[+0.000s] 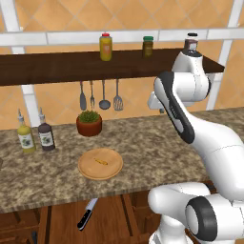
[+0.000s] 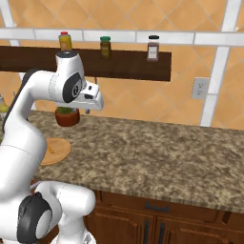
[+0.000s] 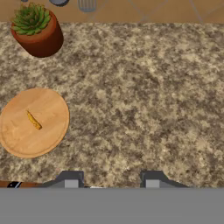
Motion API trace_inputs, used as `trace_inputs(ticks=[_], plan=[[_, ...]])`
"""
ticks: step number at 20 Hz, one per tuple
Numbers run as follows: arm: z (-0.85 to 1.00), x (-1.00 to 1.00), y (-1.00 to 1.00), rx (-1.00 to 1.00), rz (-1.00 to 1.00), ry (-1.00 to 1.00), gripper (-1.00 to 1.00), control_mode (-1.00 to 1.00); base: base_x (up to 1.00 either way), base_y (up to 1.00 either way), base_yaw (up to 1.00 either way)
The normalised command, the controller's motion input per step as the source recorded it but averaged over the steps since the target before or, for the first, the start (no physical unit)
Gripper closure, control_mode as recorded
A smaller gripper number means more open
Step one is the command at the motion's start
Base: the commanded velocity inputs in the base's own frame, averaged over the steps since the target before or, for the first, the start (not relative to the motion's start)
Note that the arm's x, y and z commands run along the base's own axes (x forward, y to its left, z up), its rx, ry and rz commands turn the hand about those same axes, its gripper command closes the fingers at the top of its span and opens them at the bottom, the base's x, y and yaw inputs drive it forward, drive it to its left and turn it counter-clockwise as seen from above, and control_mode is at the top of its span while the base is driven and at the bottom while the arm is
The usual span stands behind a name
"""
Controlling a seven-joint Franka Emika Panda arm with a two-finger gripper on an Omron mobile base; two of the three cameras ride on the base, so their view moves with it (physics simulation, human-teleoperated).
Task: Pick up the knife from the drawer and place it on the cutting board. Then place the meat from the plate to the cutting board.
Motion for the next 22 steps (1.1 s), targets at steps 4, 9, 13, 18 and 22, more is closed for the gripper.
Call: trace_inputs(ticks=[4, 9, 13, 18, 22], plan=[[-0.03, -0.15, 0.00, 0.00, 0.00, 0.00, -1.00, -1.00, 0.00, 0.00, 0.00], [-0.01, 0.00, 0.00, 0.00, 0.00, 0.00, -1.00, 1.00, -0.03, -0.20, 0.01], [0.00, 0.00, 0.00, 0.00, 0.00, 0.00, -1.00, 1.00, -0.10, -1.00, 0.23], [0.00, 0.00, 0.00, 0.00, 0.00, 0.00, -1.00, 1.00, -0.28, -0.53, 0.65], [0.00, 0.00, 0.00, 0.00, 0.00, 0.00, -1.00, 1.00, -0.36, -0.03, 0.87]])
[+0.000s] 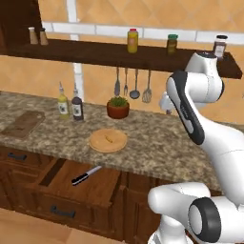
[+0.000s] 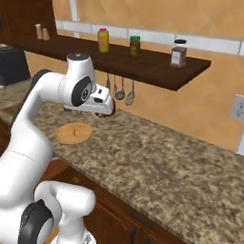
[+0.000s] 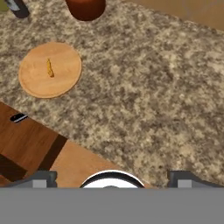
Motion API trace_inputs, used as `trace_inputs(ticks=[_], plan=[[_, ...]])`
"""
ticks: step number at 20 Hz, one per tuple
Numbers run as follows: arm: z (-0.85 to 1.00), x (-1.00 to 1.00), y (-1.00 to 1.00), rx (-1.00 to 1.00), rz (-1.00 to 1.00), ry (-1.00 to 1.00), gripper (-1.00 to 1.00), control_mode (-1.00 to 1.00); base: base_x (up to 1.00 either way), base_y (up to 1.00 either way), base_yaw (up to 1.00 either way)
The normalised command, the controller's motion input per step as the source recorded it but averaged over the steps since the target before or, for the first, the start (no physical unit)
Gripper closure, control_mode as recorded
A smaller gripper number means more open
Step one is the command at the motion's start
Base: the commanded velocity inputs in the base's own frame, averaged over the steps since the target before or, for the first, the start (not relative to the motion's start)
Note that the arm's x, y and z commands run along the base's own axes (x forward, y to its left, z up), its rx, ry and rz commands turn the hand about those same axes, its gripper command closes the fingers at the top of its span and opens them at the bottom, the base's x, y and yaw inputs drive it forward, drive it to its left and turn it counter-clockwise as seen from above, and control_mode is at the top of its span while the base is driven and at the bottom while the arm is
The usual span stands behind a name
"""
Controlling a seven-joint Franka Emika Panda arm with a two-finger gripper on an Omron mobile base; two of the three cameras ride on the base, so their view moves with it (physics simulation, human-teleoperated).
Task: Pick up the knife from the drawer and place it on the cutting board. Then place the meat from the plate to the cutting board.
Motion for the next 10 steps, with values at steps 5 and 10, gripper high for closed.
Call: trace_inputs(ticks=[5, 10], plan=[[0.00, 0.00, 0.00, 0.00, 0.00, 0.00, -1.00, 1.00, -0.26, 0.00, 0.91], [0.00, 0.00, 0.00, 0.00, 0.00, 0.00, -1.00, 1.00, -0.20, -0.19, 0.79]])
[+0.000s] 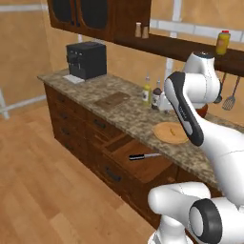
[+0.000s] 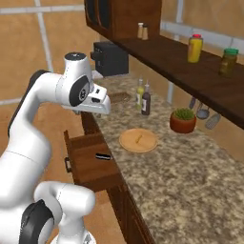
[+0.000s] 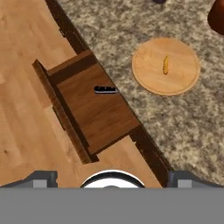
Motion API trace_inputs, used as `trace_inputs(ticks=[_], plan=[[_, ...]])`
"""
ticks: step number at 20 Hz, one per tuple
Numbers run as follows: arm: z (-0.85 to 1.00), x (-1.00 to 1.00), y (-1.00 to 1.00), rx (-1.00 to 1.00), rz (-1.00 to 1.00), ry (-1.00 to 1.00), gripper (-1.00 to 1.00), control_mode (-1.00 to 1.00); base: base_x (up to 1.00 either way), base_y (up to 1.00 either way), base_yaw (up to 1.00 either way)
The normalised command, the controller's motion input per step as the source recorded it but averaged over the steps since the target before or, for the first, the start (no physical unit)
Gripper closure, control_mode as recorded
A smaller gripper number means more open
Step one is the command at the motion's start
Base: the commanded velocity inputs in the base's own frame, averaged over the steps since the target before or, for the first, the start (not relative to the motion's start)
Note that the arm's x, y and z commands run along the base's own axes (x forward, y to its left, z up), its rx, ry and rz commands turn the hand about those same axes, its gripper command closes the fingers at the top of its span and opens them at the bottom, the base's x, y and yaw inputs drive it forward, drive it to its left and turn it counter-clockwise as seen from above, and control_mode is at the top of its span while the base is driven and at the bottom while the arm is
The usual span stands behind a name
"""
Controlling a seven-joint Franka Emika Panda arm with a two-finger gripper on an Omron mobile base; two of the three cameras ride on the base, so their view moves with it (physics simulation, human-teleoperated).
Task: Pick up the knife from the drawer and place it on the cutting board. Then place the meat from the plate to the cutting board.
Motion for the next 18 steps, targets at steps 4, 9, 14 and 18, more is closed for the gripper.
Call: trace_inputs(ticks=[4, 9, 14, 18], plan=[[0.00, 0.00, 0.00, 0.00, 0.00, 0.00, -1.00, 1.00, -0.34, -0.79, 0.52], [0.00, 0.00, 0.00, 0.00, 0.00, 0.00, -1.00, 1.00, -0.18, -0.74, 0.54], [0.00, 0.00, 0.00, 0.00, 0.00, 0.00, -1.00, 1.00, 0.00, -0.18, 0.49], [0.00, 0.00, 0.00, 0.00, 0.00, 0.00, -1.00, 1.00, 0.08, -0.03, 0.10]])
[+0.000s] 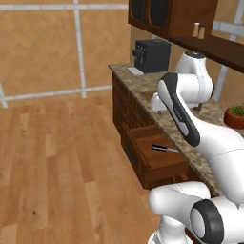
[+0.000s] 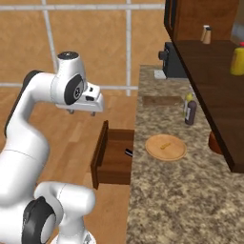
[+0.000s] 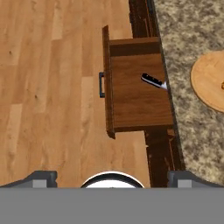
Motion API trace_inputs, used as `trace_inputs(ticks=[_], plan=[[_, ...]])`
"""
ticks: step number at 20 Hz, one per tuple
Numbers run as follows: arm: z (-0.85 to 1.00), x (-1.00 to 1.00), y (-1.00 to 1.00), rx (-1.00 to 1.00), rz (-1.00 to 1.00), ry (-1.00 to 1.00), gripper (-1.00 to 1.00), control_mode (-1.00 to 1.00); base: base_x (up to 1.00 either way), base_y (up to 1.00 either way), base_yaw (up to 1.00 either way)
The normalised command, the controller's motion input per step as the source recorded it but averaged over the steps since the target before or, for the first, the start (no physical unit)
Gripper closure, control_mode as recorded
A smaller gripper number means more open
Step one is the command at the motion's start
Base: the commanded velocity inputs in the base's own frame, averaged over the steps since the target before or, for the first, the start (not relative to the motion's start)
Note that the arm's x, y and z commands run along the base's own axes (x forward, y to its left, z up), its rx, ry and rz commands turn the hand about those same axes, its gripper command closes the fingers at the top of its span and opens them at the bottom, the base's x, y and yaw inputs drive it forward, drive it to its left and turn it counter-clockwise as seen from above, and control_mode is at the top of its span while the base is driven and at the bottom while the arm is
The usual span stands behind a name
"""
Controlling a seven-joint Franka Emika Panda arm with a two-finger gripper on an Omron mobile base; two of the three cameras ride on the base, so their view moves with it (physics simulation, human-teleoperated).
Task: Pick up the knife from the drawer and place it on the cutting board. Then place the meat from the plate to the cutting board.
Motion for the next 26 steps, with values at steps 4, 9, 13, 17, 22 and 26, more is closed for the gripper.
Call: trace_inputs(ticks=[4, 9, 13, 17, 22, 26], plan=[[0.00, 0.00, 0.00, 0.00, 0.00, 0.00, -1.00, 1.00, 0.51, 0.00, 0.00], [0.00, 0.45, 0.11, 0.00, 0.00, 0.00, -1.00, -1.00, 0.00, 0.00, 0.00], [-0.28, 0.38, 0.37, -0.01, 0.00, 0.07, -1.00, -1.00, 0.00, 0.00, 0.00], [-0.97, 0.73, 0.68, -0.06, 0.00, 0.23, -1.00, -1.00, 0.00, 0.00, 0.00], [-1.00, 0.42, 0.12, -0.10, 0.00, 0.09, -1.00, -1.00, 0.00, 0.00, 0.00], [-1.00, 0.20, -0.30, -0.08, 0.00, 0.12, -1.00, -1.00, 0.00, 0.00, 0.00]])
